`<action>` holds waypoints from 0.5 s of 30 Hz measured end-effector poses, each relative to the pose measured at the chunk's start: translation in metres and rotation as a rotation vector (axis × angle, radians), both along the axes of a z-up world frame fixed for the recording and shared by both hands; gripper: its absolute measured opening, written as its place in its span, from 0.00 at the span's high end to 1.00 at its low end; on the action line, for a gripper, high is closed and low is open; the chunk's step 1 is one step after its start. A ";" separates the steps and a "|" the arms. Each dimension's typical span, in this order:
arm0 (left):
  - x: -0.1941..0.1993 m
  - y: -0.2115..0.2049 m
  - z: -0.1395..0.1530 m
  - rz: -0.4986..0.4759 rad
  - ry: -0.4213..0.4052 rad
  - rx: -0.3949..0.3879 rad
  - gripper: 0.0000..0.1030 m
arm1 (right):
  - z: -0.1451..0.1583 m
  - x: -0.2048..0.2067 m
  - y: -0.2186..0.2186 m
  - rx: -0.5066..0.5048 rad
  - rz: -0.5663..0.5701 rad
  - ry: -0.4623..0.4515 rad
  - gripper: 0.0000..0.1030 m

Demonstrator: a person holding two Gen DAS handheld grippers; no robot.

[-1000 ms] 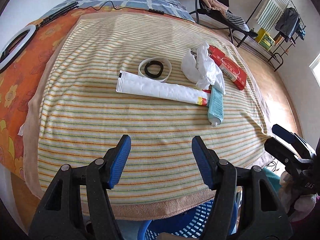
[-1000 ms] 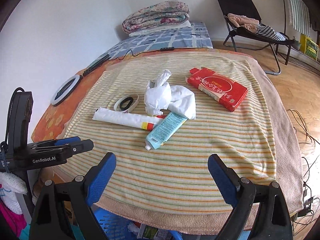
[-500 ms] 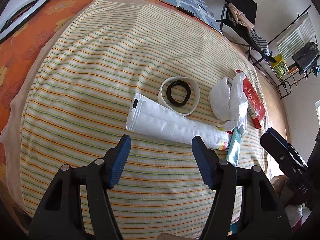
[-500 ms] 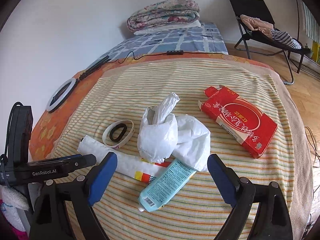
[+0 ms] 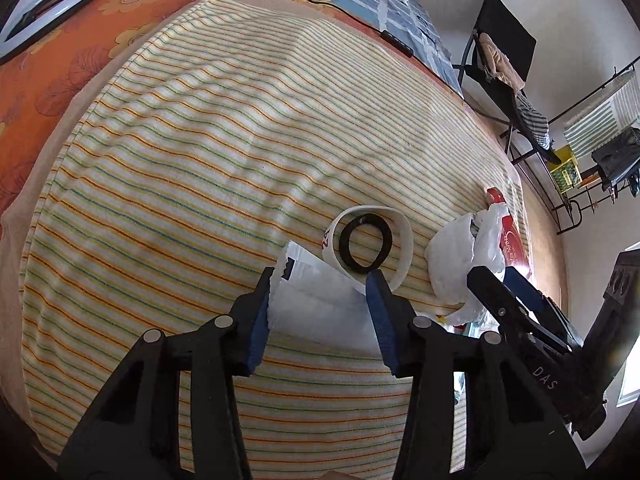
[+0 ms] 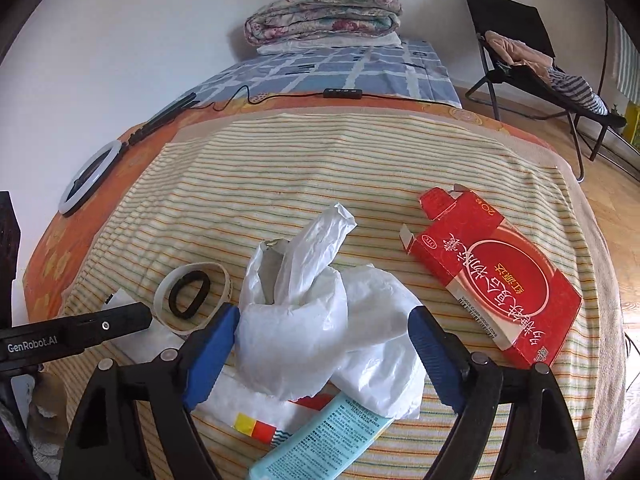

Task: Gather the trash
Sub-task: 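Grasp the white plastic bag with the right tool while the left tool grasps the white paper bag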

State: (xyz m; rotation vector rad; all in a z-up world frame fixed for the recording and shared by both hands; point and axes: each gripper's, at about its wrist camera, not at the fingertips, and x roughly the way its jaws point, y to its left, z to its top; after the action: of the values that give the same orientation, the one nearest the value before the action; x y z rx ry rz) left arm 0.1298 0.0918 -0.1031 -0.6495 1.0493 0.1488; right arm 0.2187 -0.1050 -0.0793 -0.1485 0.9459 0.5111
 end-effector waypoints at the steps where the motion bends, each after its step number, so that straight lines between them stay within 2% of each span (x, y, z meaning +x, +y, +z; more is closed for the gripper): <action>1: 0.000 -0.002 0.003 0.001 -0.007 -0.002 0.56 | -0.002 0.002 -0.001 0.004 -0.004 0.009 0.16; 6: 0.000 -0.011 0.025 -0.007 -0.076 0.021 0.56 | -0.007 0.011 -0.012 0.071 -0.028 0.055 0.23; 9: 0.000 -0.018 0.032 -0.029 -0.105 0.008 0.56 | -0.009 0.010 -0.013 0.080 -0.025 0.059 0.27; 13: 0.004 -0.032 0.029 -0.059 -0.099 -0.003 0.56 | -0.010 0.009 -0.014 0.111 -0.019 0.072 0.38; 15: 0.006 -0.038 0.027 -0.073 -0.098 0.004 0.56 | -0.009 0.006 -0.014 0.118 -0.011 0.068 0.46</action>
State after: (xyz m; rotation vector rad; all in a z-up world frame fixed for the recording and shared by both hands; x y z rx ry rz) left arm 0.1355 0.0533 -0.0756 -0.6081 0.9764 0.0547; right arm 0.2251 -0.1188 -0.0888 -0.0193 0.9799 0.5634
